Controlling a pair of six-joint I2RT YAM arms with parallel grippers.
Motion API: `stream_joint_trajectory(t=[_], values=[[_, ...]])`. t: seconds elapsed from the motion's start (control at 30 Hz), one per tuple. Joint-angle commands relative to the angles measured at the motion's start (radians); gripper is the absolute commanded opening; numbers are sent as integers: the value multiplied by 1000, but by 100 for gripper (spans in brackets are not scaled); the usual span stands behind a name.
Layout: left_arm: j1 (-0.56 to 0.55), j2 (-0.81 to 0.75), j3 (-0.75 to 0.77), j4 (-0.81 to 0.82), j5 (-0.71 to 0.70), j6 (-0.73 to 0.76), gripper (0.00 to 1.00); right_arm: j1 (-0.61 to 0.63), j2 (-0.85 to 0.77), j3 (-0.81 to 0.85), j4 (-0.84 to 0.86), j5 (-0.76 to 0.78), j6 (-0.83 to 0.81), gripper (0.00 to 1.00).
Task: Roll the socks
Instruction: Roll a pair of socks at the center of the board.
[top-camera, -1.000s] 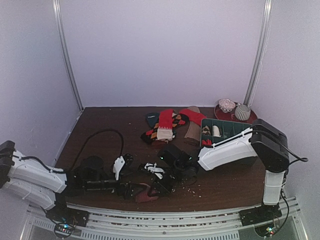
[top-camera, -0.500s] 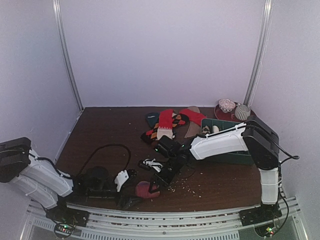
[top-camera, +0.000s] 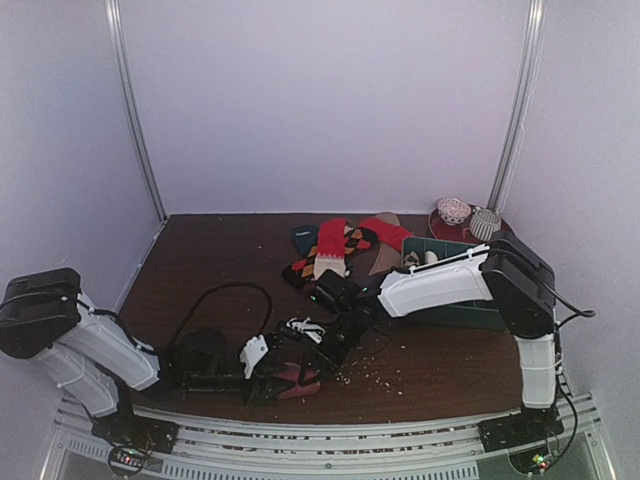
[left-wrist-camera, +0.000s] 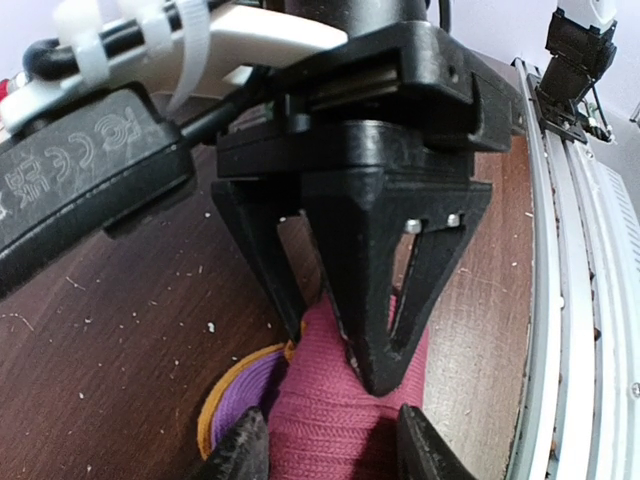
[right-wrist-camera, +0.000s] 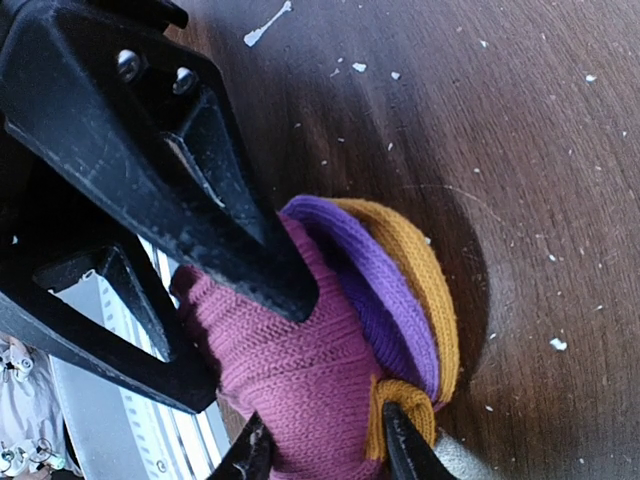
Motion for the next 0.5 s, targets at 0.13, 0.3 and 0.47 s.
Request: stream_joint_trajectory(t=[0.13,0.3,0.47], values=[[-3,48,-12,14,55,-45,5,-16,123,-69,-255,196,-30,34],[-3,82,-14,-20,40,-113,0,-20,119,-37,-249,188,-48,35],[-3,96,-30,-82,31,-233,0,-26,28,-69,-93,208,-70,52]])
